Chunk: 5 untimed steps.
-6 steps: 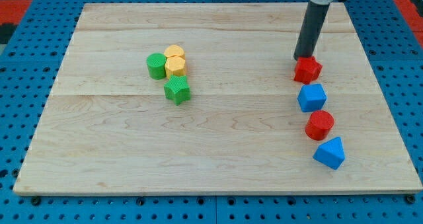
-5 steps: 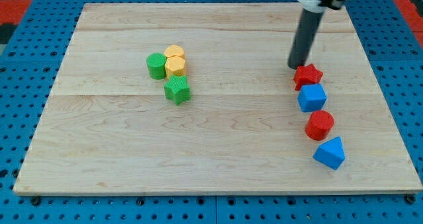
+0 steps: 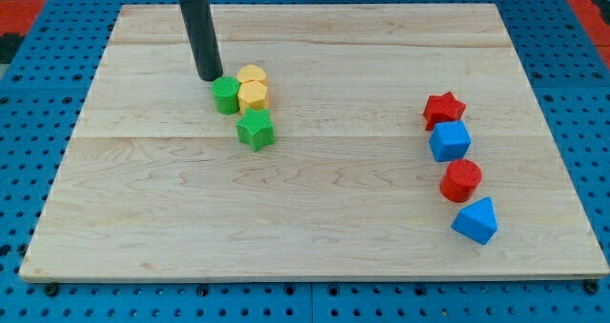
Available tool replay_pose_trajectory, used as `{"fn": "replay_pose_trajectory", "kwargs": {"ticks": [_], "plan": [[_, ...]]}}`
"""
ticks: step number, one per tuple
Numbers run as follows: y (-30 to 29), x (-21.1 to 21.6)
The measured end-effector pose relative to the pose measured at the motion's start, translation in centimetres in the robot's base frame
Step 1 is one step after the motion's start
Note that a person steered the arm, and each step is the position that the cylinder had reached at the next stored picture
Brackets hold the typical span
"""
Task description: Move the yellow heart diagonally to the top right of the yellow hexagon
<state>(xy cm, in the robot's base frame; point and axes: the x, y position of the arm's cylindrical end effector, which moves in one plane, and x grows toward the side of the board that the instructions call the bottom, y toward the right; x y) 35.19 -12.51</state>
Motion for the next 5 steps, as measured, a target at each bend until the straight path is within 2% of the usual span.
{"fn": "replay_pose_trajectory", "kwargs": {"ticks": [1, 3, 4, 5], "plan": [[8.3, 0.4], [12.1, 3.4], [10.9, 0.7], [15.6, 0.4]]}}
